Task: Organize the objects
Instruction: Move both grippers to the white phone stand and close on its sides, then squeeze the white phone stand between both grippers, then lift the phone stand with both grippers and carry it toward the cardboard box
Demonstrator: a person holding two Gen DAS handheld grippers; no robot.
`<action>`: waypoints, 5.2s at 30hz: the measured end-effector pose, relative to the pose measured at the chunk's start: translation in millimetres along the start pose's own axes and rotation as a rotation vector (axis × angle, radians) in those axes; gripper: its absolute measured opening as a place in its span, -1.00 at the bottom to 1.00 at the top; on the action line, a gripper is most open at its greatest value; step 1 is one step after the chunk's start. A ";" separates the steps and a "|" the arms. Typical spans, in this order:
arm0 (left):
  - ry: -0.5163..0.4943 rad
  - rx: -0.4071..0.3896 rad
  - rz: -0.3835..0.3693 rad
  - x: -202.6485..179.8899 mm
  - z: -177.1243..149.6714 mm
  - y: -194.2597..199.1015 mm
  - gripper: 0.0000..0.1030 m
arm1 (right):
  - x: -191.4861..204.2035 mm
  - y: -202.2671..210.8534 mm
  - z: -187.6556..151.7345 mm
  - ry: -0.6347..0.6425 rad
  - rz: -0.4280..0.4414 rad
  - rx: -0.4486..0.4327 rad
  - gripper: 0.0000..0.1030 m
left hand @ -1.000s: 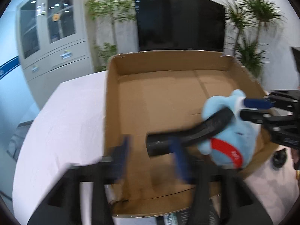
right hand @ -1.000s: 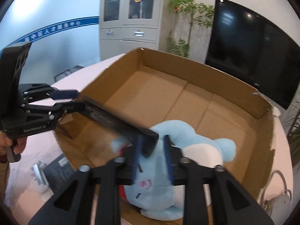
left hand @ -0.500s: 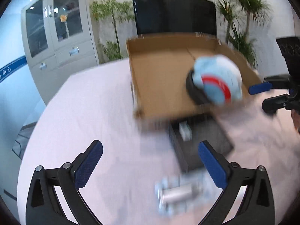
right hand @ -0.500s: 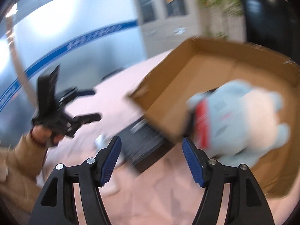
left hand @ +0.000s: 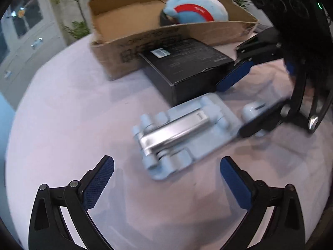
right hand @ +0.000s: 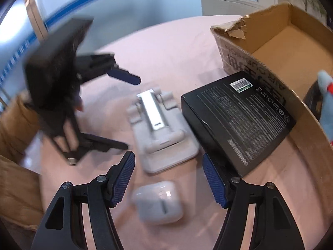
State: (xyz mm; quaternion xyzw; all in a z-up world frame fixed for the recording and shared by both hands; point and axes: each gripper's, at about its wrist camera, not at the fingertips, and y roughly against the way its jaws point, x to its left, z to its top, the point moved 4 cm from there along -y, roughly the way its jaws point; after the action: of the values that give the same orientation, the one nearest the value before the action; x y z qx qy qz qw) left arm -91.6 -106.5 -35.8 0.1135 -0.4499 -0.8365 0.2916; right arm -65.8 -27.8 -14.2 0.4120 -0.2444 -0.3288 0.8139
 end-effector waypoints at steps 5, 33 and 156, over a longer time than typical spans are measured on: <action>-0.017 -0.007 -0.103 -17.9 13.2 -11.2 0.89 | -0.9 -5.9 -6.0 0.045 -0.032 0.031 0.21; -0.294 -0.069 -0.320 -147.5 44.4 -21.3 0.76 | -13.3 43.6 -85.9 0.273 0.034 0.058 0.53; -0.415 -0.178 -0.273 -167.6 54.4 29.3 0.37 | 0.4 105.1 -106.1 0.279 -0.053 -0.006 0.45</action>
State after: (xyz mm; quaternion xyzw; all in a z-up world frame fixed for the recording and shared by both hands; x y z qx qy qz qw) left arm 29.9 17.2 7.0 -0.0270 -0.4051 -0.9098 0.0865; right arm 40.5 72.7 15.8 0.4579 -0.1168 -0.2904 0.8321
